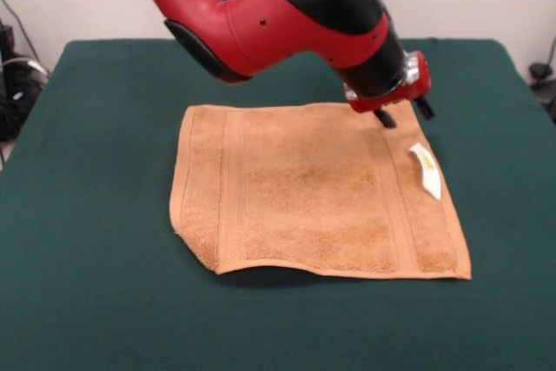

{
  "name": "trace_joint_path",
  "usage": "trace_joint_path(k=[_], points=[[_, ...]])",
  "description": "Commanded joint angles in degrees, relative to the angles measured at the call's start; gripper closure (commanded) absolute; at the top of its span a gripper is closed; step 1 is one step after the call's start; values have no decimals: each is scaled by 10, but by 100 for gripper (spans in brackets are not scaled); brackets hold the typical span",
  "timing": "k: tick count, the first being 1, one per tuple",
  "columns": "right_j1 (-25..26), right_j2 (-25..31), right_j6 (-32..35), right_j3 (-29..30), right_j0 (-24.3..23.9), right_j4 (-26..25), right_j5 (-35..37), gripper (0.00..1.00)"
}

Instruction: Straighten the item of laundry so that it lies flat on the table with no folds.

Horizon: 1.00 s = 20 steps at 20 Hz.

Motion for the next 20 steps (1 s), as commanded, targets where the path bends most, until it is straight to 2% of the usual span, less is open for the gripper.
trace_joint_path(k=[1, 12, 20], points=[[65, -74, -15, 4, 12, -19, 37, 0], [85, -127, 70, -3, 80, -6, -36, 0], [108, -151, 72, -19, 112, 14, -71, 0]])
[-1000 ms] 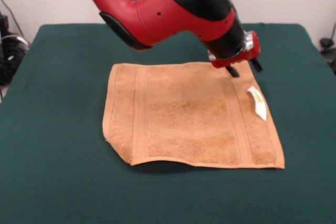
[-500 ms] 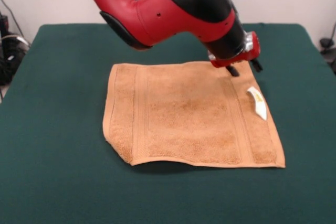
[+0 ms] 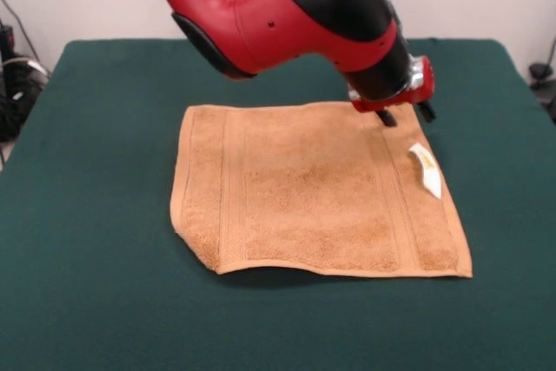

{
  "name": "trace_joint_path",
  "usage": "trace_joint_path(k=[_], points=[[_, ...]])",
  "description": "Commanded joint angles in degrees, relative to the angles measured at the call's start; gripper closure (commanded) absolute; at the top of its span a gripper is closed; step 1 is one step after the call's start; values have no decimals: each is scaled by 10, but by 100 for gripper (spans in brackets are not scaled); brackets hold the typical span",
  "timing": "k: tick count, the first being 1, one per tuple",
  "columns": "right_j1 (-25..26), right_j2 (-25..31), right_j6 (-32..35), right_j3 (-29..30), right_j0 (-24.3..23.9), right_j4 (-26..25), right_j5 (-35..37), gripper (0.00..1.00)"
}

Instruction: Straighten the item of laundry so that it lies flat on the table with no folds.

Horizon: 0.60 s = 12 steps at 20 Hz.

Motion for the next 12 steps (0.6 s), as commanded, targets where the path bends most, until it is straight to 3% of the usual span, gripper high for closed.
trace_joint_path(k=[1, 12], points=[[130, -101, 71, -11, 65, -42, -74, 0], [152, -109, 46, -15, 72, -12, -76, 0]])
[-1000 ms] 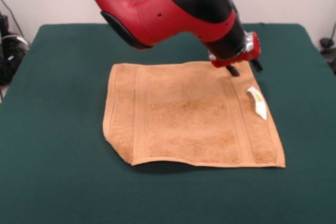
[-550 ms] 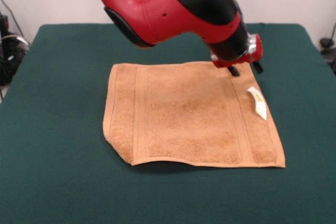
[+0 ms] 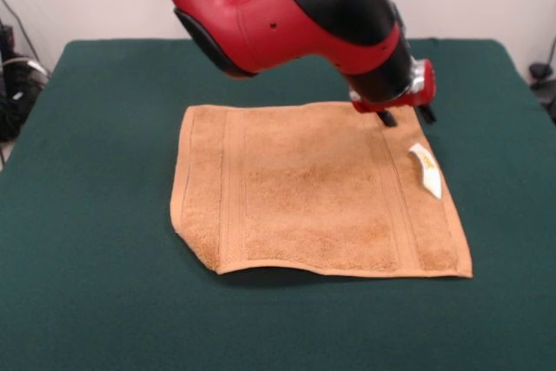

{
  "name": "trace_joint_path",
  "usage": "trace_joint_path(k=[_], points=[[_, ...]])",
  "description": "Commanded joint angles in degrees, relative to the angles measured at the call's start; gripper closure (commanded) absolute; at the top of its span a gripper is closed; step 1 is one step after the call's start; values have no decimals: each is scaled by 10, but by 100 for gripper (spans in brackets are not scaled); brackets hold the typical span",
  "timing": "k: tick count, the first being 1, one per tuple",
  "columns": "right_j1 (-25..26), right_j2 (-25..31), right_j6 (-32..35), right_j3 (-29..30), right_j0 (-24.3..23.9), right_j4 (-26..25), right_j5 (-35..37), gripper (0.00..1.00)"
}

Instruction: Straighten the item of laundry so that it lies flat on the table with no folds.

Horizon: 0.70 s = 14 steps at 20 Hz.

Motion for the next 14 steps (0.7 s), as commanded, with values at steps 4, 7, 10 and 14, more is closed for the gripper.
trace_joint_path(k=[4, 7, 10, 14], points=[[165, -86, 32, -11, 54, -44, -74, 0], [172, -88, 23, -10, 56, -44, -79, 0], [174, -92, 21, -11, 62, -49, -91, 0], [174, -98, 31, -4, 73, -57, -113, 0]])
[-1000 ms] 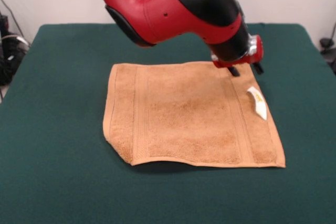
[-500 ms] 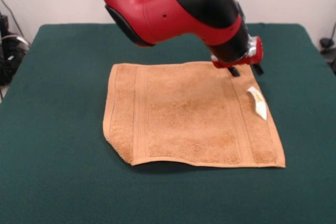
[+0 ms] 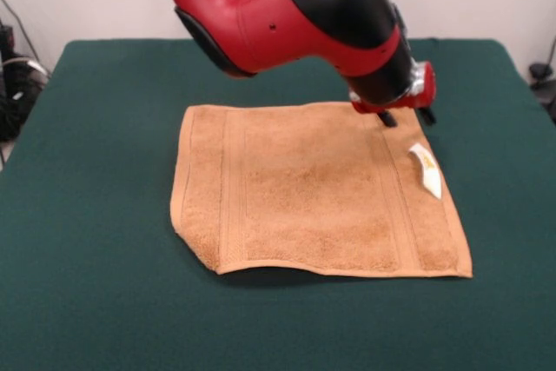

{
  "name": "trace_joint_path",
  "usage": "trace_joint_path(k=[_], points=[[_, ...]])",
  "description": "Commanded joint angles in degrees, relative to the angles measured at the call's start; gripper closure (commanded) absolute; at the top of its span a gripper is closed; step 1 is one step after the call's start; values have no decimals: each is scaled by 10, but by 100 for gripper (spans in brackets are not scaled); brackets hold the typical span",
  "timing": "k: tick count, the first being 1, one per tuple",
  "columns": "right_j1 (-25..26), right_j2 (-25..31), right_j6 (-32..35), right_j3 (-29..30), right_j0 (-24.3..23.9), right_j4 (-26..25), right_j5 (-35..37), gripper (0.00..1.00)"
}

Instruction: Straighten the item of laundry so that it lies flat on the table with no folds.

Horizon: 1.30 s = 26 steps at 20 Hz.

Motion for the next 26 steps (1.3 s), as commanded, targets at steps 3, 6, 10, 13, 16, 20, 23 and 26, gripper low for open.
trace_joint_path(k=[3, 6, 10, 13, 16, 20, 23, 26], points=[[174, -87, 41, 7, 71, -77, -131, 0], [170, -91, 53, 13, 82, -79, -147, 0], [167, -94, 66, 21, 91, -75, -167, 0], [166, -95, 72, 25, 97, -72, -179, 0], [165, -94, 73, 28, 100, -65, -178, 0], [169, -86, 50, 26, 93, -58, -154, 0], [179, -81, 43, 26, 81, -48, -149, 0], [190, -77, 31, 25, 70, -37, -137, 0]])
